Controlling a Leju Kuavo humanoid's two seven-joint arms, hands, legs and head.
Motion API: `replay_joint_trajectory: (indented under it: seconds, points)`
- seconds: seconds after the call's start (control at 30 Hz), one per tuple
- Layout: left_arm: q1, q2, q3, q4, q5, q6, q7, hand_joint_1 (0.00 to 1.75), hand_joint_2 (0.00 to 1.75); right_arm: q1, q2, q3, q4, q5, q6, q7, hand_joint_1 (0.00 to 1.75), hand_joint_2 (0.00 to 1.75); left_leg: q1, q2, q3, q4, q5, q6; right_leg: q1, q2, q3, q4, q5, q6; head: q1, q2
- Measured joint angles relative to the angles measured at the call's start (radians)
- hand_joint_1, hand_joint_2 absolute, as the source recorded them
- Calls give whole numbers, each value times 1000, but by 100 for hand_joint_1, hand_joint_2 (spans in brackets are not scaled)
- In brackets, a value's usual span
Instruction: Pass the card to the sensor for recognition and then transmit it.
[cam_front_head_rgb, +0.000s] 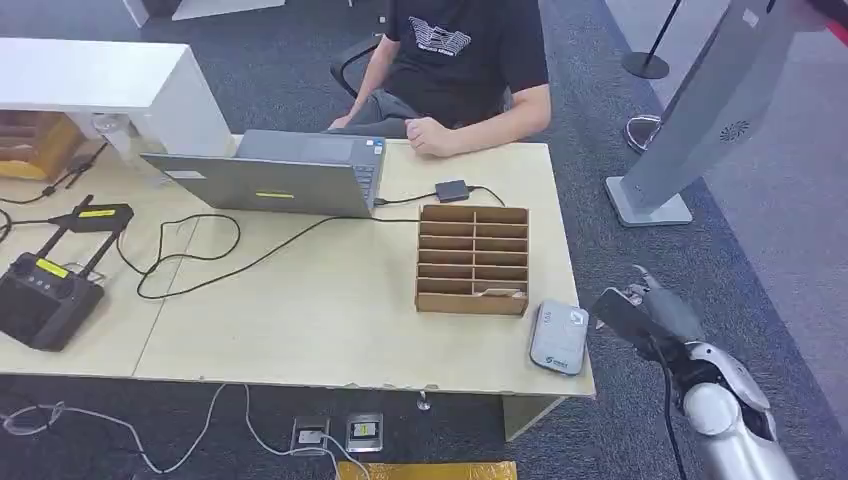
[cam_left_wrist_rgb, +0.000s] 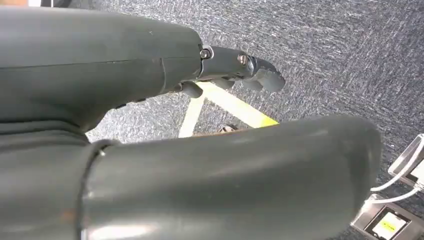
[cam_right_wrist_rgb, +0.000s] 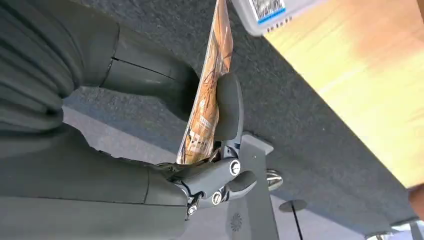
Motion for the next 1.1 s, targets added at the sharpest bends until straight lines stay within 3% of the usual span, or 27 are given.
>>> replay_joint_trajectory:
  seconds: [0.1,0.17,0.27,0.37,0.57,1.1]
  points:
    - [0,0,-4,0,0,0,0,0,0,0,0,-13,-10,2,-1,-2,175,175,0,0,0,0,0,0,0,0,0,0,0,0,0,0]
    - [1,0,-11,0,-4,-7,-8,0,0,-31,1,-21,-27,28,-22,-42,175,175,-1,0,-5,0,0,0,-1,0,-1,3,1,0,1,0]
    - [-5,1,-17,2,-10,-22,-33,0,0,-240,13,-19,-76,59,8,-55,175,175,-6,10,-7,0,4,-2,-6,10,-14,7,5,0,-3,0]
    - [-14,0,-26,1,-11,-35,-40,0,0,-402,53,-9,-63,121,-27,-103,175,175,-2,5,-6,0,5,-2,-2,5,-9,6,5,0,1,0]
    - [-14,8,-44,2,-20,-29,-19,0,0,-568,172,45,36,207,-118,-175,175,175,0,1,-9,0,8,-5,0,2,-11,7,5,-2,0,0]
    - [-14,18,-92,4,-44,-61,-48,0,0,-713,381,131,380,328,-224,-263,175,175,0,1,-9,0,8,-5,0,2,-12,7,5,-2,0,0]
